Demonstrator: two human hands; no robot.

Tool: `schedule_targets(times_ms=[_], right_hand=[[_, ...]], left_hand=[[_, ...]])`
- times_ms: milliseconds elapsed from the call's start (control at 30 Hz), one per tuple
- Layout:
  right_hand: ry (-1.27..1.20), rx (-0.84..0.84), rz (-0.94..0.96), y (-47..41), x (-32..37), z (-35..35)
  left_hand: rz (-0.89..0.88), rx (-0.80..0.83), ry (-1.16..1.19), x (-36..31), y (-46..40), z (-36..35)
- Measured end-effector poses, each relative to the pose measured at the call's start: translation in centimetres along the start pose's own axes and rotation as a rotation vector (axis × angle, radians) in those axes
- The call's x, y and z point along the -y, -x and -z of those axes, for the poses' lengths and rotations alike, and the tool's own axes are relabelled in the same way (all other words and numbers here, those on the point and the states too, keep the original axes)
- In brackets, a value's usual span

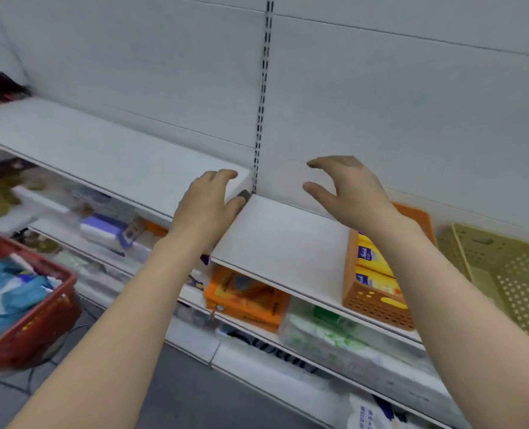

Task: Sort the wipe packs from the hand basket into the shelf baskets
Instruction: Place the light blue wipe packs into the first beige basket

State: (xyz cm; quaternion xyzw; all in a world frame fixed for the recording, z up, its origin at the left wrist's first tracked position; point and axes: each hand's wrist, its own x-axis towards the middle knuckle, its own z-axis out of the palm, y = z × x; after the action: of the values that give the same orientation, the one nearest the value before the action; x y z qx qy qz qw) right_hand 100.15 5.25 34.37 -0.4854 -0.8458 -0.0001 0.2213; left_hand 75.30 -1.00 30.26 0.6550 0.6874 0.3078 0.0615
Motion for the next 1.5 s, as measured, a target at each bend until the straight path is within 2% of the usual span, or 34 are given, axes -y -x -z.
schedule_targets(times_ms=[100, 200, 500, 600, 733, 867, 1067, 1200, 1400, 1500], right_hand=[[-0.070, -0.082, 0.081, -0.7, 8.2, -2.3], [-0.117, -0.042, 0.151, -1.0, 16.0, -6.6], [-0.209, 0.282, 0.328, -4.9, 33.3, -20.4], [-0.218, 0.386, 0.391, -7.9, 37.7, -25.6], [-0.251, 0.488, 0.430, -13.0, 43.8, -33.9], [-0.289, 0.701, 0.434, -18.0, 49.7, -44.1], [-0.209, 1.031, 0.339, -22.6, 55.3, -57.8], [-0.219, 1.162, 0.182, -23.0, 57.5, -64.7], [-0.108, 1.215, 0.070, -21.0, 58.2, -72.0], [-0.041, 1.138, 0.063, -19.1, 58.1, -73.4]], left_hand=[[0.002, -0.075, -0.107, 6.6, 2.9, 5.6], [0.050, -0.123, -0.167, 13.1, 6.4, 9.8], [0.326, -0.127, -0.178, 30.8, 14.1, 14.8], [0.456, -0.133, -0.159, 37.1, 14.6, 15.2], [0.603, -0.065, -0.167, 46.9, 14.5, 15.5], [0.799, -0.033, -0.107, 56.8, 13.3, 15.4], [0.998, 0.074, -0.027, 68.2, 11.8, 13.7], [1.107, 0.135, 0.056, 72.6, 11.5, 11.5], [1.163, 0.247, 0.113, 77.5, 10.8, 8.9], [1.146, 0.323, 0.161, 80.0, 10.1, 8.0]])
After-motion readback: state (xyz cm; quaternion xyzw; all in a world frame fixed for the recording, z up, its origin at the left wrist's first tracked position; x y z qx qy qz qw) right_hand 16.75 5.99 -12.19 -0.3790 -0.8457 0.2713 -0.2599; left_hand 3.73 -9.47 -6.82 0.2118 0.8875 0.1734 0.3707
